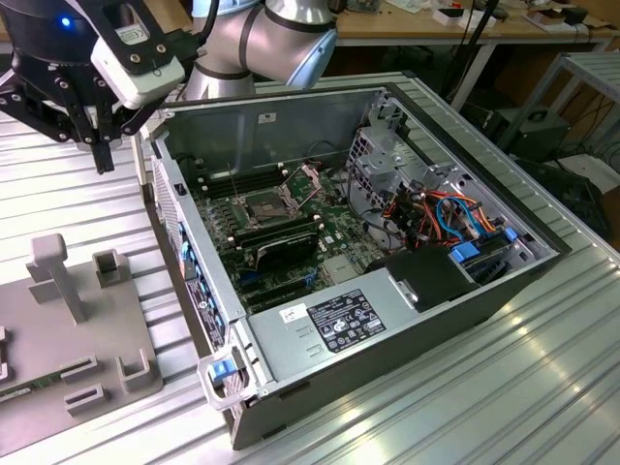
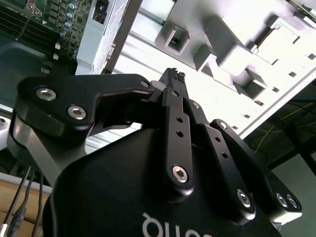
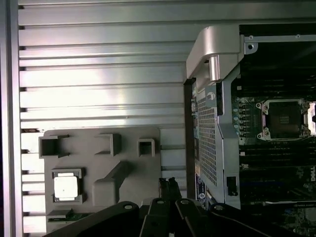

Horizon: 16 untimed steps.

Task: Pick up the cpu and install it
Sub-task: 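Reach for the cpu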

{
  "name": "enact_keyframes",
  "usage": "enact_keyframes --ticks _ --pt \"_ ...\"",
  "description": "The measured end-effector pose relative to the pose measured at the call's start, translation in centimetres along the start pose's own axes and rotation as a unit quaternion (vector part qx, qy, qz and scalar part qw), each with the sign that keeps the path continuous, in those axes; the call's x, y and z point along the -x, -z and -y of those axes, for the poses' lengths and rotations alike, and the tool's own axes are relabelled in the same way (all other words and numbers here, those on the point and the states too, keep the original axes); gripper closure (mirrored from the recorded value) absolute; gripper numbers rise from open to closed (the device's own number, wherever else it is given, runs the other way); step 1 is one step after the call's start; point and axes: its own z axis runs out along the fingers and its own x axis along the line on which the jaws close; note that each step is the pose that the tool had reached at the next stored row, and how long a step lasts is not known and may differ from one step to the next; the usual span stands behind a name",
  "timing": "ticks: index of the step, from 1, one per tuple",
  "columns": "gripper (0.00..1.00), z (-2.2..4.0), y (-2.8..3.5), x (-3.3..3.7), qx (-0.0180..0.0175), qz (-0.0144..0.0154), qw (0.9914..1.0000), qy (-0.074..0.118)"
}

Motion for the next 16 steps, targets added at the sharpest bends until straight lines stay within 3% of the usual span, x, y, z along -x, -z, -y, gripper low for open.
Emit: enact_keyframes --ticks 11,16 --pt "0.89 0.08 -0.01 -2.01 0.0 0.0004 1.0 0.002" --pt "0.89 0.45 0.0 -2.53 0.0 0.0006 1.0 0.003"
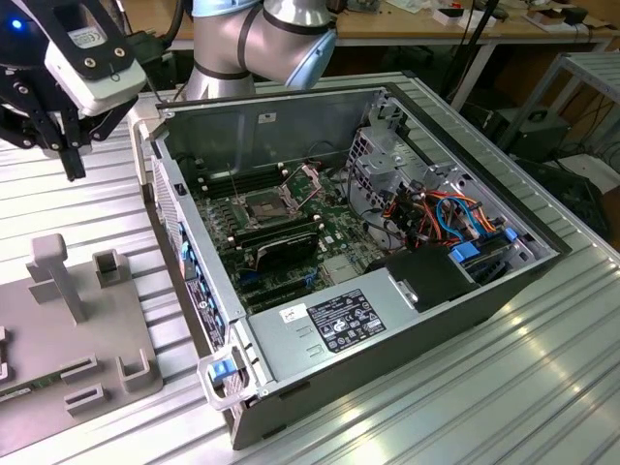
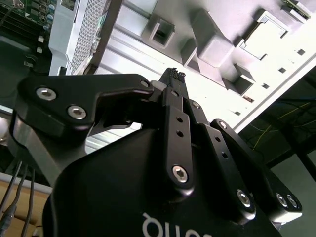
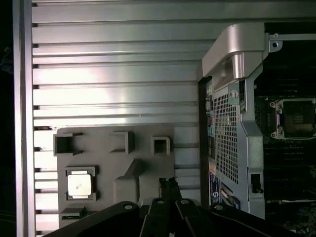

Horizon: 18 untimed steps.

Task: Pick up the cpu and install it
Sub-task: 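Reach for the cpu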

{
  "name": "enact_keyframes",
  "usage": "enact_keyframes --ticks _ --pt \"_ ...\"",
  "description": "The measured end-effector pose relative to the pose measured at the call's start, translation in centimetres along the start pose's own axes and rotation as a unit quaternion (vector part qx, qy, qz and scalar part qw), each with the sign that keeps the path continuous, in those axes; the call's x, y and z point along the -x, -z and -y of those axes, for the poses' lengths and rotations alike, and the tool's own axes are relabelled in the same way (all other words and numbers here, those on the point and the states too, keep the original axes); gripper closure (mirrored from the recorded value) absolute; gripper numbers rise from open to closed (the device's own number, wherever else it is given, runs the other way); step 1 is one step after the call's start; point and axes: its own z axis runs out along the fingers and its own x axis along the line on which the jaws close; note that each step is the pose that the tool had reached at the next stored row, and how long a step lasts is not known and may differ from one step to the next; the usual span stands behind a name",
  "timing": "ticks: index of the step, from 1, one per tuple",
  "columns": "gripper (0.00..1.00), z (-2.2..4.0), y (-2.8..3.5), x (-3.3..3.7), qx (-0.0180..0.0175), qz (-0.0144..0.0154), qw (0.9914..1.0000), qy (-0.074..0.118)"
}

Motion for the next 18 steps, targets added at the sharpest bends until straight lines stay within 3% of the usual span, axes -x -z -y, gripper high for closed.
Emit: enact_keyframes --ticks 18 --pt "0.89 2.8 0.11 -1.41 0.0 0.0001 1.0 0.0"
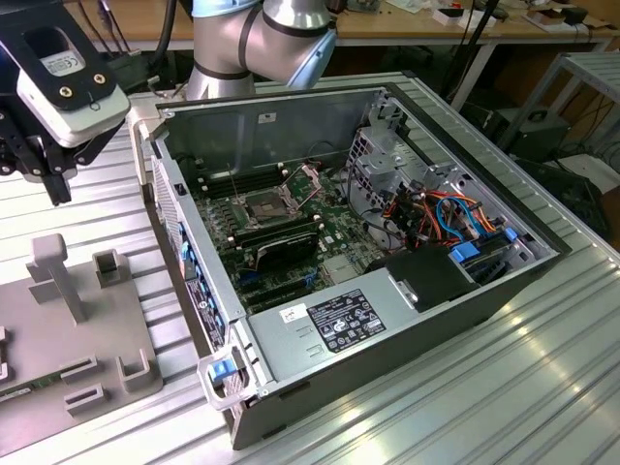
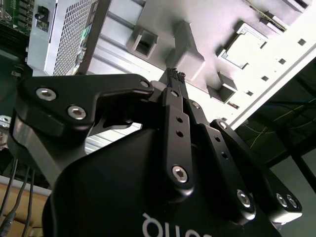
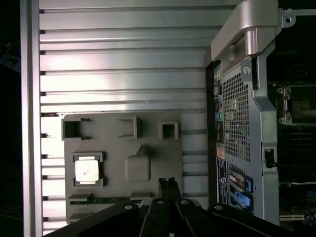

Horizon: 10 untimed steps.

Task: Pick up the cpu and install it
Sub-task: 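Reach for the cpu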

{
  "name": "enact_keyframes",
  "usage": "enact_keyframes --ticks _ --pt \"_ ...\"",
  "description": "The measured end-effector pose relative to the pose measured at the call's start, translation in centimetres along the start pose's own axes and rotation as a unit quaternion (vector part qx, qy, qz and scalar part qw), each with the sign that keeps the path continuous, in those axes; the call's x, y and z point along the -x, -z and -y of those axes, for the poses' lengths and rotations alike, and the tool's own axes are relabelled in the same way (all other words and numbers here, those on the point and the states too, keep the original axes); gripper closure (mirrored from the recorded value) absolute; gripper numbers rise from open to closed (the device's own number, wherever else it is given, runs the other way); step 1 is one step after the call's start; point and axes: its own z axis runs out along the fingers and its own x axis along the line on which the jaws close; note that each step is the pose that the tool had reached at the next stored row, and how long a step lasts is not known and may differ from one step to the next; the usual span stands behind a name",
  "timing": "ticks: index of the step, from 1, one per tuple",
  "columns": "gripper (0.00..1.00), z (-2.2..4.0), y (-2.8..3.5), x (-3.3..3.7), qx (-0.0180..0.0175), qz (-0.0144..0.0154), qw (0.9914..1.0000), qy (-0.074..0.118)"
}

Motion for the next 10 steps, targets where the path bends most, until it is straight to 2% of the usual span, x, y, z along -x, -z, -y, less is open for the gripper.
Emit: enact_keyframes --ticks 8,10 --pt "0.89 1.35 0.06 -0.63 0.0 0.0 1.0 0.0" --pt "0.89 1.5 0.07 -0.88 0.0002 0.0001 1.0 0.0"
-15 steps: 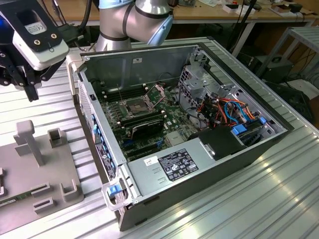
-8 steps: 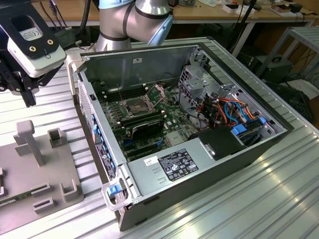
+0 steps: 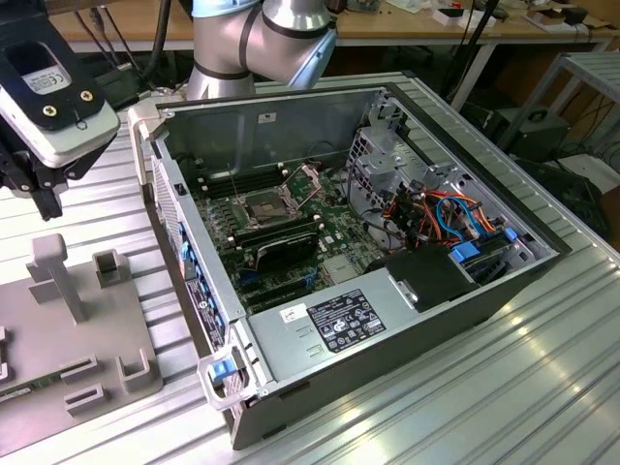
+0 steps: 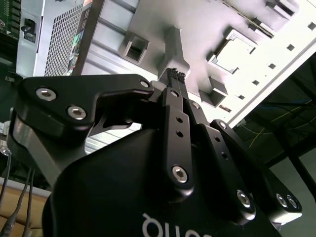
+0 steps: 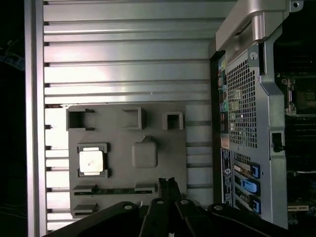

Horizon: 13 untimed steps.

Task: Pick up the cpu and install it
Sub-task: 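Reach for the cpu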

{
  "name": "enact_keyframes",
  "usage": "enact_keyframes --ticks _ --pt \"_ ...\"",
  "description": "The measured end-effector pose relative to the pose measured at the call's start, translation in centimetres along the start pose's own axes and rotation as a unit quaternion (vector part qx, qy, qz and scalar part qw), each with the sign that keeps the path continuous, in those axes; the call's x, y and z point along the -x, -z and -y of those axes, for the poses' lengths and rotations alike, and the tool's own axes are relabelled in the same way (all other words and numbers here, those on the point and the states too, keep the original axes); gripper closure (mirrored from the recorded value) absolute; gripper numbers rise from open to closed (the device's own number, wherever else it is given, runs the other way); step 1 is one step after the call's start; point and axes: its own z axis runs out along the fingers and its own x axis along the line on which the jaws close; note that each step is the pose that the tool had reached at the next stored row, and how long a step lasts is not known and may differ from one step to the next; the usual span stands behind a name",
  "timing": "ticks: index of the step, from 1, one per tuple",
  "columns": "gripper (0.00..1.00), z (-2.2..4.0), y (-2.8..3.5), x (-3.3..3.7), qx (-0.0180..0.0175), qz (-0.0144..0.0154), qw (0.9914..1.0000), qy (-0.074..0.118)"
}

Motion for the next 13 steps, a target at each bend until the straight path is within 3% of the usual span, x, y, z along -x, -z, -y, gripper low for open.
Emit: enact_keyframes --ticks 13 --pt "0.89 0.38 -0.01 -2.81 0.0016 0.0011 1.0 0.0"
